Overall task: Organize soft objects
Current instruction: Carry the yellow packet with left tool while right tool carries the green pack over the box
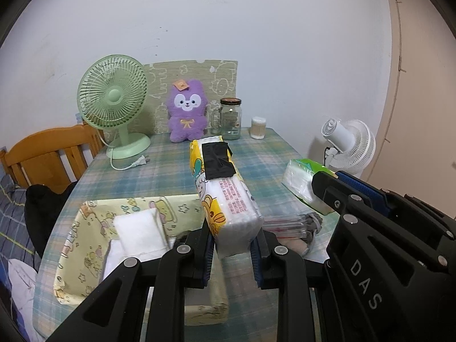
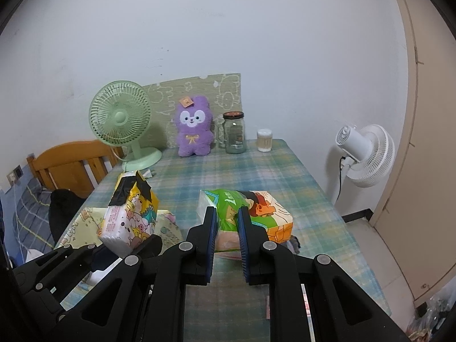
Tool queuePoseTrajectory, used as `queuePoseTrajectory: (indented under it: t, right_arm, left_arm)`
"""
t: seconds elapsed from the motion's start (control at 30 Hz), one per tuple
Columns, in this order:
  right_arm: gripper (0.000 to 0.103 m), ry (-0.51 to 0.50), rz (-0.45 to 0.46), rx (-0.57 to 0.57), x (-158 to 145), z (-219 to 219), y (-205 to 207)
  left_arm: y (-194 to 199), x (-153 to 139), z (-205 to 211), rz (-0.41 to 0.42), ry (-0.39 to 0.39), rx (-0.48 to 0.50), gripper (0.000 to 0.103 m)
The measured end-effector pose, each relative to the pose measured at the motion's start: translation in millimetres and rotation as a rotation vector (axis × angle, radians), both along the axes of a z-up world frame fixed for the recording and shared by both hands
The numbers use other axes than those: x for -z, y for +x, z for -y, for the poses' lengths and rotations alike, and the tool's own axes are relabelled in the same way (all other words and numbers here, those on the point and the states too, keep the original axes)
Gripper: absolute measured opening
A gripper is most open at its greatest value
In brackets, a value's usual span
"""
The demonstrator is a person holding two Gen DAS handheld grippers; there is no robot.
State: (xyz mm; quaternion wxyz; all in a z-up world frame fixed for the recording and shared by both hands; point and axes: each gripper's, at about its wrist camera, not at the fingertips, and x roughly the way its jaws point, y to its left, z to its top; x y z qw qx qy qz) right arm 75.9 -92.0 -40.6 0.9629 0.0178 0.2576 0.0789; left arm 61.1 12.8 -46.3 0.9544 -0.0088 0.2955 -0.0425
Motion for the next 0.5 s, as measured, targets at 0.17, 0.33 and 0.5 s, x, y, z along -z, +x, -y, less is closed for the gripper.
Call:
queuePoseTrajectory:
  t: [0.17, 0.33, 0.5]
  right_arm:
    - [0.018, 0.002, 0.001, -0.024, 0, -18, 4]
    - [0.018, -0.004, -0.009, -0.050, 3, -35, 7]
    - [0.018, -0.003, -0.017, -0.066, 8, -50, 10]
  left_arm:
    - [1, 0, -17, 0.004, 0.001, -0.021, 0.021]
    - [3, 4, -34, -0.007, -0.002, -0.040, 0.021]
    - [4, 8, -48, -0.019, 0.004, -0.049, 0.021]
